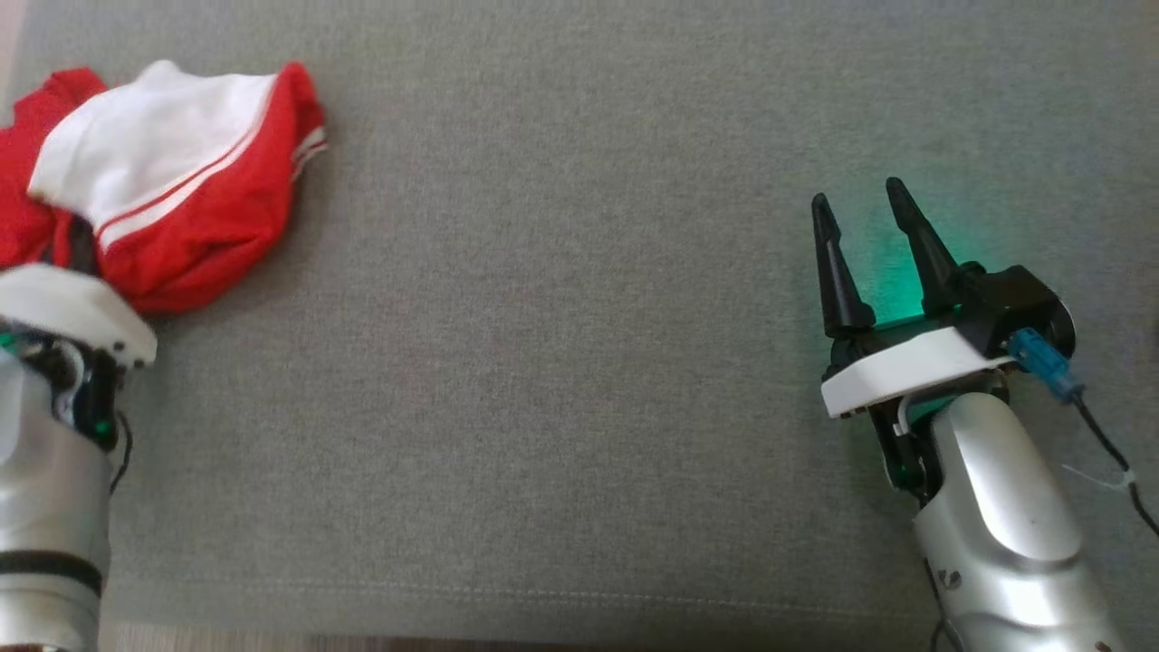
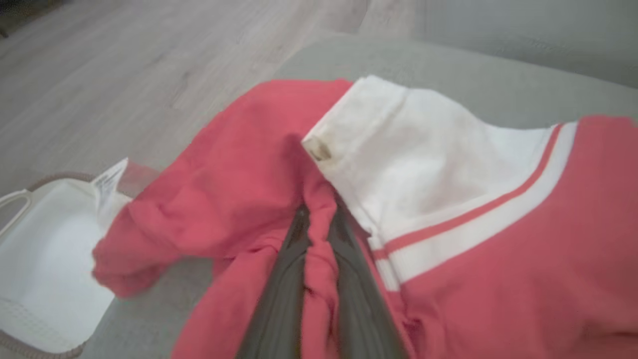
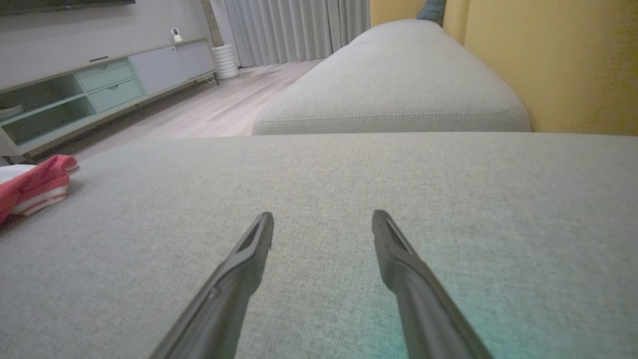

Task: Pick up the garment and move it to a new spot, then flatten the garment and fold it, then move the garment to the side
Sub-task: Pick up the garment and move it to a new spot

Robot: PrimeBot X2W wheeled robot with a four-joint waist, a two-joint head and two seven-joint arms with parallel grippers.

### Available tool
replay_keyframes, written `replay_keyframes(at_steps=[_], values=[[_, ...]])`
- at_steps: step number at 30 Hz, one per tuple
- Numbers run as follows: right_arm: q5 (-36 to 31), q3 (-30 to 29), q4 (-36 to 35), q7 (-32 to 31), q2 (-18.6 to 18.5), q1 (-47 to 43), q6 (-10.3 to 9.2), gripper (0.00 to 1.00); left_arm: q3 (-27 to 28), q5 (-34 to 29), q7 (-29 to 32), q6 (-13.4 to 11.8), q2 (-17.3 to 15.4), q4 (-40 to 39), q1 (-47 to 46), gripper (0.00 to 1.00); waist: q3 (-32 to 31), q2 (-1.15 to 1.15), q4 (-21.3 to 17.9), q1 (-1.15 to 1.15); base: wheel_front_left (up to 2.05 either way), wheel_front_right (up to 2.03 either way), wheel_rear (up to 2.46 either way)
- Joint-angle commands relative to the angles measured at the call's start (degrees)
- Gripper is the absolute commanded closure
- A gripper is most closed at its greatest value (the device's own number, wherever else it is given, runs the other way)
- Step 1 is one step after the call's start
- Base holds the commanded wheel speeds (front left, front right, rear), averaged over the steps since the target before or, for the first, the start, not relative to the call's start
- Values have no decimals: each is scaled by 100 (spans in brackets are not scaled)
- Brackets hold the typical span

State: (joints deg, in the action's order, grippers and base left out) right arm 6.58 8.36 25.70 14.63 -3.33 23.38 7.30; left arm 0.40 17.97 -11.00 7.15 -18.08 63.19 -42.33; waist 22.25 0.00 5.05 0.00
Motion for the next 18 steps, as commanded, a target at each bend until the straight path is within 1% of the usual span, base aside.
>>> replay_keyframes(at_steps=[1, 6, 7, 12, 15, 18], values=[[121, 95, -169, 37, 46, 70, 19, 0, -32, 27, -140, 33, -331, -347, -317, 100, -169, 0, -68, 0, 0, 0, 0], [366, 188, -107, 37, 46, 31, 19, 0, -530, 234, -238, 34, -234, -879, -425, 100, -464, 0, -277, 0, 0, 0, 0], [366, 188, -107, 37, 46, 31, 19, 0, -530, 234, -238, 34, -234, -879, -425, 100, -464, 0, -277, 0, 0, 0, 0], [554, 301, -106, 37, 46, 22, 19, 0, -1115, 581, -282, 34, -130, -1418, -470, 100, -658, 0, -628, 0, 0, 0, 0], [663, 381, -91, 37, 46, 4, 19, 0, -1485, 759, -296, 34, 1, -1677, -515, 100, -744, 0, -849, 0, 0, 0, 0], [758, 452, -87, 37, 46, -17, 19, 0, -1788, 886, -313, 34, 221, -1840, -520, 100, -813, 0, -1058, 0, 0, 0, 0]])
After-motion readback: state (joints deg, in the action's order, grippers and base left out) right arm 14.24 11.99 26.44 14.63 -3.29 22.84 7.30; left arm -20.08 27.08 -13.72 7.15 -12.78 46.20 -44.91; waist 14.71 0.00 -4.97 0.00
